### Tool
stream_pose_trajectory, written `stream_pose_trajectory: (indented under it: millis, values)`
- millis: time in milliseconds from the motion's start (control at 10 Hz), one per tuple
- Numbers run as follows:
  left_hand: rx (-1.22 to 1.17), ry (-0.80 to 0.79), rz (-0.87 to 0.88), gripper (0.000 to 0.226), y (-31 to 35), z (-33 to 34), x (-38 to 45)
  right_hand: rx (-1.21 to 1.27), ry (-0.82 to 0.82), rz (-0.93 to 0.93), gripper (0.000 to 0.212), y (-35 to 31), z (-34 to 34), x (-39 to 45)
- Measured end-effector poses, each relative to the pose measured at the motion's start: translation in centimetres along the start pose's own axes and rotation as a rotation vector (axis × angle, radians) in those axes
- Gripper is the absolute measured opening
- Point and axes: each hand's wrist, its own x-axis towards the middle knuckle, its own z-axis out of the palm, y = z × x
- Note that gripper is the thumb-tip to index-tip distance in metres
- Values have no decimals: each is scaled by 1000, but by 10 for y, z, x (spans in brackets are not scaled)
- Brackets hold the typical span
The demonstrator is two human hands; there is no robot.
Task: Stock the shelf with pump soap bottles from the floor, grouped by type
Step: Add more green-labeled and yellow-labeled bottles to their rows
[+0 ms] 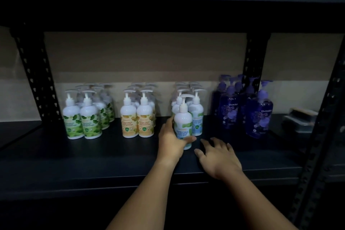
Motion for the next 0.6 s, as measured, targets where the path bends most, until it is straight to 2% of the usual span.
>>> stream_pose_trajectory:
  millis: [100, 200, 600]
  values:
    - [0, 50, -34, 95, -10, 8, 8, 8, 11, -5, 64, 0, 1, 0]
    - [42, 59, -44, 83, -10, 10, 11, 17, 18, -4, 64, 0, 1, 0]
    - [95, 86, -33, 78, -17, 12, 17, 24, 37, -3, 63, 1, 3, -1]
